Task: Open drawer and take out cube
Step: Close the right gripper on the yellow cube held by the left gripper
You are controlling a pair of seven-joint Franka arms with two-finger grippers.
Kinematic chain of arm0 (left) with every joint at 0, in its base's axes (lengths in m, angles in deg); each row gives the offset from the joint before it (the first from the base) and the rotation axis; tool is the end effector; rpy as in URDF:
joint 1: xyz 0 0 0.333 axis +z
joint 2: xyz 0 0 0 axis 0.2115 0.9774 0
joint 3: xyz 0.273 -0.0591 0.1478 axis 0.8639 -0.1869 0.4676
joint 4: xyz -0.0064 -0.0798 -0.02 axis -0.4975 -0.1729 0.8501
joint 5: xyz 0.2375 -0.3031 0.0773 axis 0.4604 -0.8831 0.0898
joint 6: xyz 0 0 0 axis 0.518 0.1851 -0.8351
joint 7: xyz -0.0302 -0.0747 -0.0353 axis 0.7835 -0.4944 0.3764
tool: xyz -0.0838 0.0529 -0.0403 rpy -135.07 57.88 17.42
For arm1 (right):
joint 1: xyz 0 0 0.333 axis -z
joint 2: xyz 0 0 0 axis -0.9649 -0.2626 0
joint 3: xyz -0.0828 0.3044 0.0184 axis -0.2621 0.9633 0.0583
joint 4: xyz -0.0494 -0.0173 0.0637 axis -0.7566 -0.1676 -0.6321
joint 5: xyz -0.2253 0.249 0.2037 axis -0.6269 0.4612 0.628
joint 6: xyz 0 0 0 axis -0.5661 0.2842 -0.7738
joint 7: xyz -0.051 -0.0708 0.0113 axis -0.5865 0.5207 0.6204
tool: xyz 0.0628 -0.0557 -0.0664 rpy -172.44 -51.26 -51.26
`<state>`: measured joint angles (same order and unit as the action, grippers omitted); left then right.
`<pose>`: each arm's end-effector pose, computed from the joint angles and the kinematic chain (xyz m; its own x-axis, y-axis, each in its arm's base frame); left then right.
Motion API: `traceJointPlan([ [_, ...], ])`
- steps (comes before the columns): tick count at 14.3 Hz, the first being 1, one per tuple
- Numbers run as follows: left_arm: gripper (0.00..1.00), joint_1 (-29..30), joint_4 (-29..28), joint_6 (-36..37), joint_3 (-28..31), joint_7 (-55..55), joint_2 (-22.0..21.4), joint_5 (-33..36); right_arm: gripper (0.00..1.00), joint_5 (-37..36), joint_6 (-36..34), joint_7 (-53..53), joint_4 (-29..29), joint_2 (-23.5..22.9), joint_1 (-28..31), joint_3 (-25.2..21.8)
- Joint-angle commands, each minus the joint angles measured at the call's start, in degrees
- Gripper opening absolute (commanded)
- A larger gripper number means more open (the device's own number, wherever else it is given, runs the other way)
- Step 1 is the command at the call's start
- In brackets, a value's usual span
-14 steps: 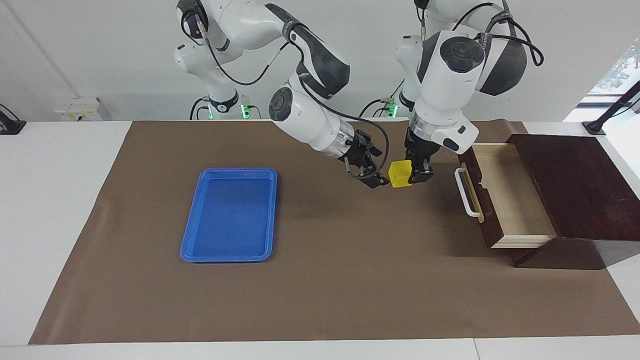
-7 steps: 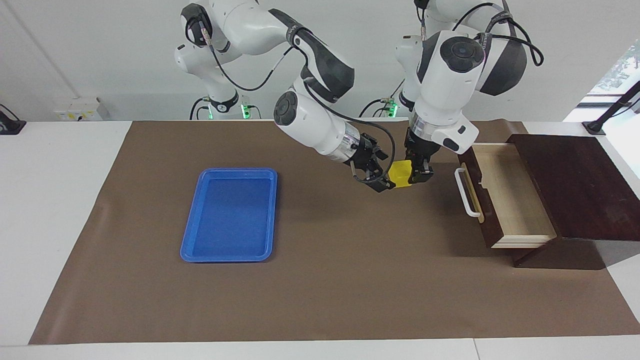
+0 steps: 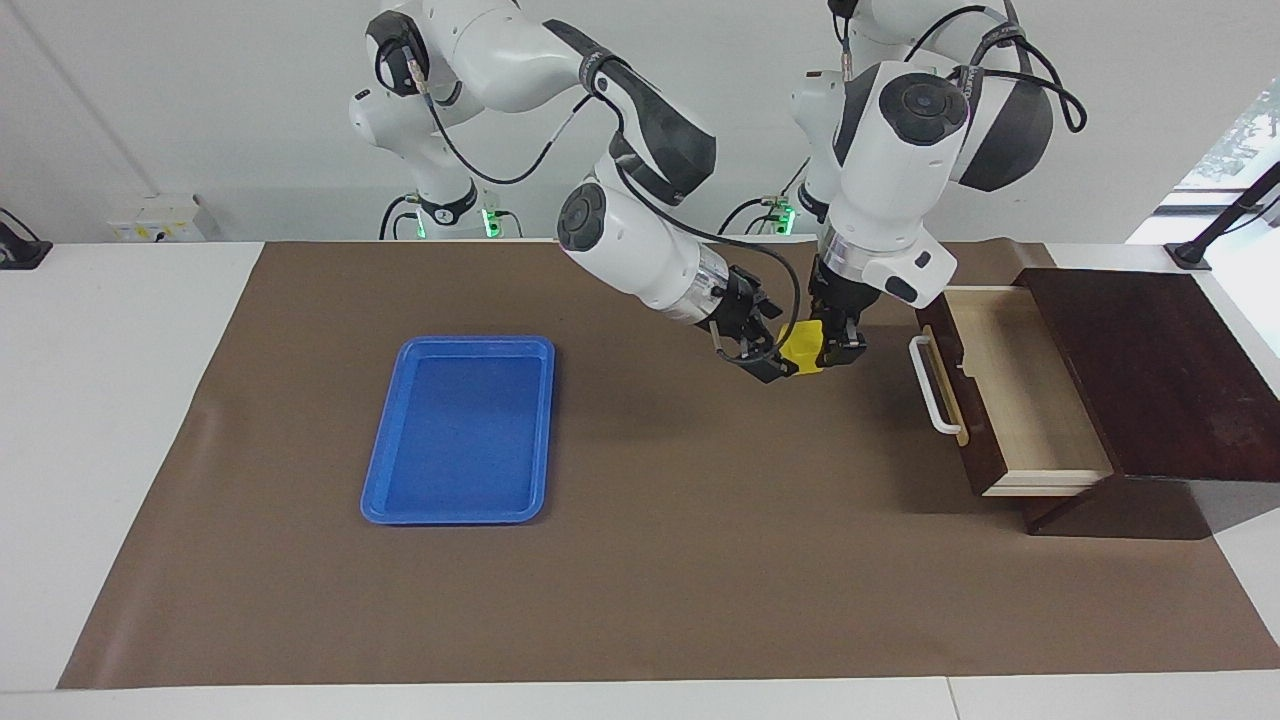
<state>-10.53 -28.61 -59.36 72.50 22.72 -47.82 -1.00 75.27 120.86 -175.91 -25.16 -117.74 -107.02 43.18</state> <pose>0.5766 -0.2571 0.5522 0.0589 0.9981 0.0194 0.9975 -0.0581 -0.0401 0.5945 0.4520 0.4739 0.0360 -0.6863 -0.7265 -0.9987 -0.0503 -0.0019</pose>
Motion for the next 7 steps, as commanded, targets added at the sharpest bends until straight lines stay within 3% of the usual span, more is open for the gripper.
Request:
traceJointPlan([
  [1, 0.0, -0.37, 0.26, -0.55, 0.36, 0.38, 0.2, -0.62, 1.0, -1.5, -0.9, -2.02, 1.77, -0.91, -0.98, 0.06],
  [4, 0.0, -0.46, 0.26, -0.46, 0.36, 0.38, 0.2, -0.62, 1.0, -2.2, -0.9, -2.02, 1.77, -0.91, -1.07, 0.06],
  [5, 0.0, -0.46, 0.26, -0.46, 0.36, 0.38, 0.2, -0.62, 0.87, -2.2, -0.9, -2.02, 1.77, -0.91, -1.07, 0.06],
  [6, 0.0, -0.46, 0.26, -0.55, 0.36, 0.38, 0.2, -0.62, 0.54, -2.2, -0.47, -2.02, 1.77, -0.91, -1.07, 0.06],
  [7, 0.0, -0.55, 0.26, -0.64, 0.36, 0.38, 0.2, -0.71, 0.08, -2.03, -0.2, -2.1, 1.77, -0.91, -1.07, 0.14],
])
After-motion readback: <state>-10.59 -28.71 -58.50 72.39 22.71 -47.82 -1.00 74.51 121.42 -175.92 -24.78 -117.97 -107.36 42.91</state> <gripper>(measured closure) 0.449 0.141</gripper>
